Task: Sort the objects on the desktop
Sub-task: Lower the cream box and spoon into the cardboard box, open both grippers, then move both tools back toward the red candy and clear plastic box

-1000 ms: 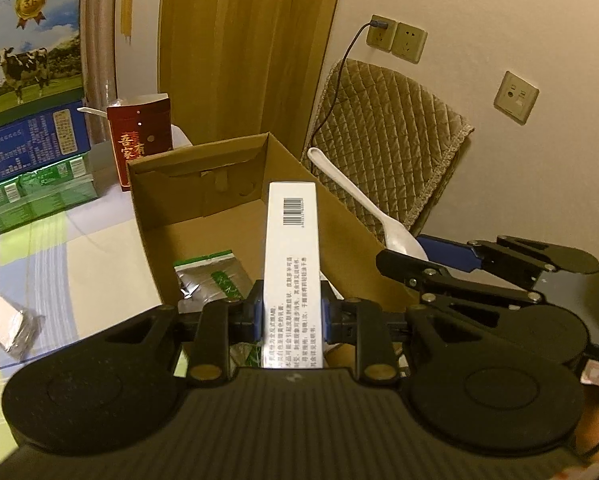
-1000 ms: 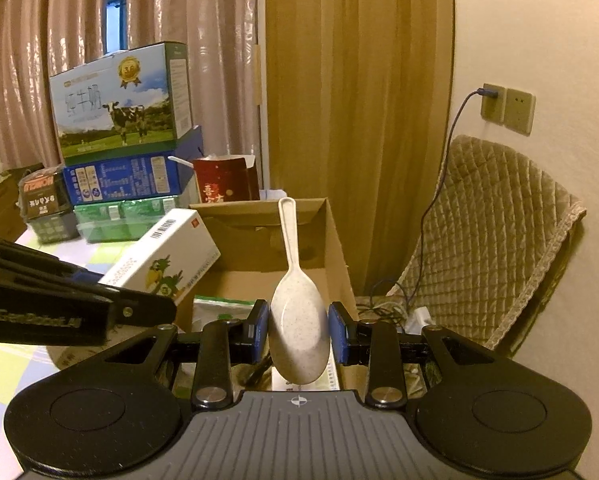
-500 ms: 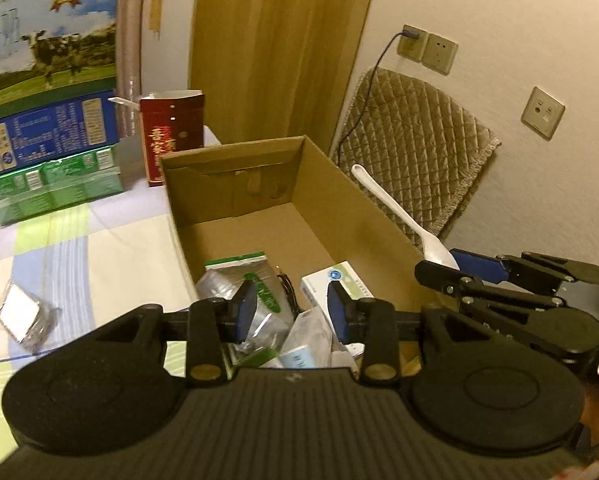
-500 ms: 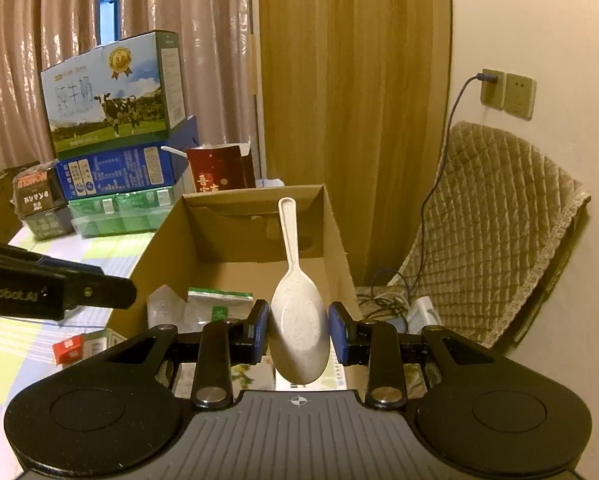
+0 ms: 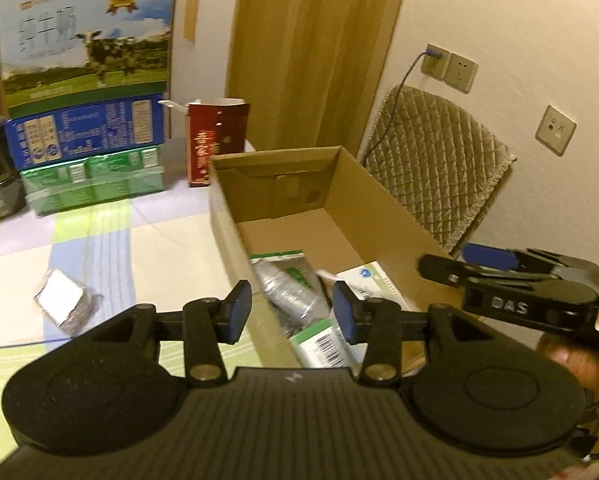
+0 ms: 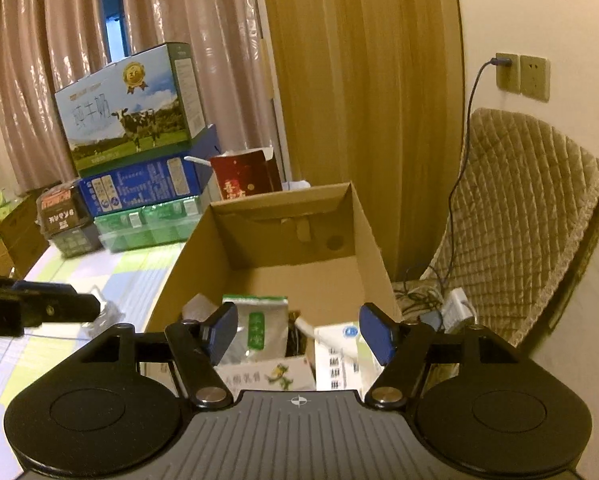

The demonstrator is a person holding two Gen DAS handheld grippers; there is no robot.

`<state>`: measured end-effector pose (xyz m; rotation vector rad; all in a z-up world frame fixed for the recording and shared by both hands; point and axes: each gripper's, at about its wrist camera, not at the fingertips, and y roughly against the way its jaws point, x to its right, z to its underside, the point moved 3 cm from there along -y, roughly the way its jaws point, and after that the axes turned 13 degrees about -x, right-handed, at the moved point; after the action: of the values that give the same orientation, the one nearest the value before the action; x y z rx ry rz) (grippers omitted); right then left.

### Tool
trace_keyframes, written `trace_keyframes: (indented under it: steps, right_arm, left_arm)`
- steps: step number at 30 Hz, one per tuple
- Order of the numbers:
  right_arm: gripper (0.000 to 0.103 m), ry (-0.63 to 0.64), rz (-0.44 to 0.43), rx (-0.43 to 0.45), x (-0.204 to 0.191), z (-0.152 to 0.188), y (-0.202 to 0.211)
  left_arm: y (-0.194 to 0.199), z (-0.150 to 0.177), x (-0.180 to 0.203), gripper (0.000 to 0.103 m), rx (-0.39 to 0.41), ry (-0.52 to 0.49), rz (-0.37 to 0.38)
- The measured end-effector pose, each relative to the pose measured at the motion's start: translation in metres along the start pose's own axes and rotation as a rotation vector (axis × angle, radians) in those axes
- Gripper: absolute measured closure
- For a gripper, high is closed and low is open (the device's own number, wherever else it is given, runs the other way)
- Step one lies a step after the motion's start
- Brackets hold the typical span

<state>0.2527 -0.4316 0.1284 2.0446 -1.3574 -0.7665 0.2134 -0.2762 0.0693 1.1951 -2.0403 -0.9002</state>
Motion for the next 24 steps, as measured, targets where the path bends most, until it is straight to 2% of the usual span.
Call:
trace_keyframes:
  steps: [8,12,17,21,24]
  right_arm:
    - [0.036,-0.003,-0.034,0.001,-0.025,0.035,0.03]
    - [0.03,0.018,-0.07,0.014,-0.048,0.045,0.045]
    - [0.019,0.076,-0.11,0.028,-0.086,0.055,0.059]
    - [0.014,0.144,-0.152,0.009,-0.118,0.065,0.058]
    - [0.011,0.196,-0.167,-0.007,-0.141,0.074,0.053]
  left_arm:
    - [0.026,0.029,-0.031,0.05,0.01,0.037,-0.046]
    - [0.042,0.049,-0.05,0.037,0.014,0.072,-0.062]
    - [0.062,0.08,-0.081,0.025,0.01,0.118,-0.099]
    - [0.079,0.106,-0.107,0.013,0.013,0.166,-0.117]
    - [0.09,0.125,-0.125,0.009,0.01,0.194,-0.147]
